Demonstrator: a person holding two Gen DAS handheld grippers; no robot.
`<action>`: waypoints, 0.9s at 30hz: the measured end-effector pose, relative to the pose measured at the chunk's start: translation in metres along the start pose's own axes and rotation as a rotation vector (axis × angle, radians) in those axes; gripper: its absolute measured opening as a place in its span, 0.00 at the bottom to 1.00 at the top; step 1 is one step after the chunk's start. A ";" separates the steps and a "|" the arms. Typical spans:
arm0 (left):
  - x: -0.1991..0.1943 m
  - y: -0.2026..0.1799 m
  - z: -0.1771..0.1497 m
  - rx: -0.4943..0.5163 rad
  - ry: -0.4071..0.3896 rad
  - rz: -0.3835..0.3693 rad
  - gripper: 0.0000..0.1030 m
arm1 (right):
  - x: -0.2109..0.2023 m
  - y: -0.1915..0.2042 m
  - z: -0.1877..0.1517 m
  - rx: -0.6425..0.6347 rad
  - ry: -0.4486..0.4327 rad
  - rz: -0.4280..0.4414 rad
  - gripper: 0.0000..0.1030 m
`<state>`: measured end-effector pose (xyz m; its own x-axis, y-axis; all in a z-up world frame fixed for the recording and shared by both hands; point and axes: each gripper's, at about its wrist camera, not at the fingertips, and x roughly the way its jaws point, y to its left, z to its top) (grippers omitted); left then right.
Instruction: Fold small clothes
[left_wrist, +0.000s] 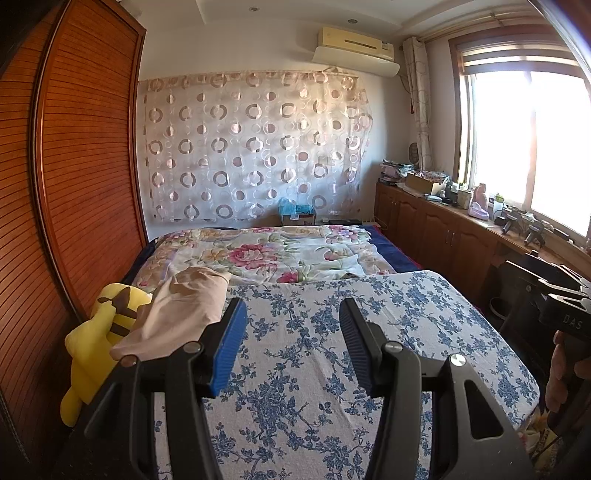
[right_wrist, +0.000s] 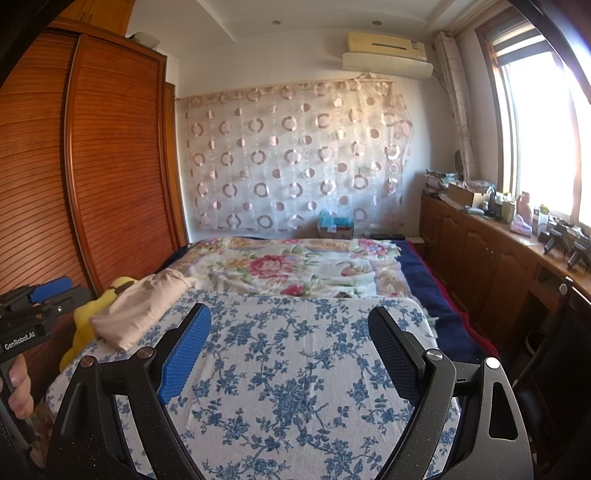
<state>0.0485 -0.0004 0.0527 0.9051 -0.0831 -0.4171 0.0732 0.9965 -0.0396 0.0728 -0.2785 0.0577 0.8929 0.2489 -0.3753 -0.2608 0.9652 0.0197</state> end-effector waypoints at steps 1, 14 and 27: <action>0.000 0.000 0.000 0.000 0.000 0.000 0.51 | 0.000 0.000 0.000 0.000 0.000 -0.001 0.86; 0.000 -0.001 0.000 -0.001 -0.002 0.000 0.51 | -0.002 -0.002 0.001 0.000 -0.002 -0.003 0.86; -0.001 0.000 0.000 -0.001 -0.002 0.000 0.51 | -0.004 -0.001 0.002 0.001 -0.003 -0.003 0.86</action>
